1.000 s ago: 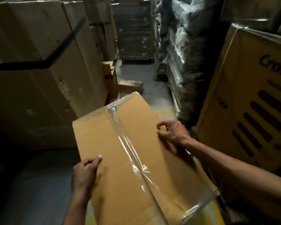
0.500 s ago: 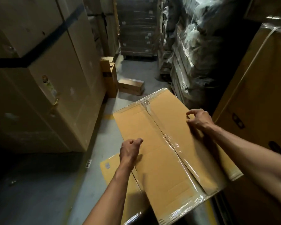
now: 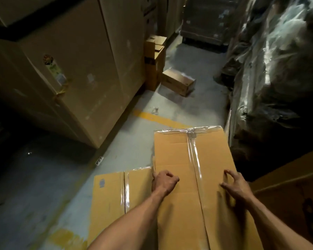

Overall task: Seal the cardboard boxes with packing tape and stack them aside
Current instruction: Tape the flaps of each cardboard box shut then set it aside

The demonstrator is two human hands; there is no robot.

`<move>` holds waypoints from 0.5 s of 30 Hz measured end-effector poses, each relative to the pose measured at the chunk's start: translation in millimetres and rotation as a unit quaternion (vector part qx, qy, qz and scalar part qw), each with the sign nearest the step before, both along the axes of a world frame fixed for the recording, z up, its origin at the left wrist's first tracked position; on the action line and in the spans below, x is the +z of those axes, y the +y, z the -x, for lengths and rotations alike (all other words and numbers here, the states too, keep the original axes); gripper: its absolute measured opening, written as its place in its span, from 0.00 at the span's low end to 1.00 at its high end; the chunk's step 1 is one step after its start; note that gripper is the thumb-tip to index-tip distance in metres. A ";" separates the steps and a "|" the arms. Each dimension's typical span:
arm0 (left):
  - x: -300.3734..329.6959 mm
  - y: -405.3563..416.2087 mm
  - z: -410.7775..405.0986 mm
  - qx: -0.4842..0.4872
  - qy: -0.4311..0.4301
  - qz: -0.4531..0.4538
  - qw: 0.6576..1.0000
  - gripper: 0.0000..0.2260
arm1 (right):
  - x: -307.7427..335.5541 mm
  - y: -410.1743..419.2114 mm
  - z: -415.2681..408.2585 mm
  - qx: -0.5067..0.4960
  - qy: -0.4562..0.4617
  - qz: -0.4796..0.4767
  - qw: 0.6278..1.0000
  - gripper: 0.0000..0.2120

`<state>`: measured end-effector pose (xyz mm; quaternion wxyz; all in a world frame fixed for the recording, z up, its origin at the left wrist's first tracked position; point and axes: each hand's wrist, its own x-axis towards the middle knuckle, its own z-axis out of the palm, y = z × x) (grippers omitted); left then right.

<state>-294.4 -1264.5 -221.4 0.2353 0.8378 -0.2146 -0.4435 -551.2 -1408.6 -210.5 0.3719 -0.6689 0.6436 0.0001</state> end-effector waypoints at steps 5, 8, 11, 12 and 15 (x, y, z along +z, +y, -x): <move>-22.4 2.4 10.7 0.029 -0.015 -0.041 0.999 0.10 | -42.6 -11.0 4.4 0.054 0.002 -0.060 0.997 0.31; -34.2 -0.3 9.2 0.027 -0.005 -0.038 0.999 0.09 | -58.8 -23.6 3.4 0.059 -0.003 -0.061 0.996 0.28; -41.6 -7.5 8.6 0.045 -0.005 -0.032 0.998 0.05 | -70.1 -40.6 3.0 0.067 -0.003 -0.050 0.996 0.27; -43.3 -10.9 8.4 0.055 -0.002 -0.025 0.998 0.04 | -71.5 -47.1 0.9 0.068 -0.001 -0.045 0.997 0.27; -51.2 -17.2 7.6 0.047 0.013 -0.026 0.998 0.08 | -78.3 -62.9 -7.5 0.077 0.016 -0.056 0.995 0.29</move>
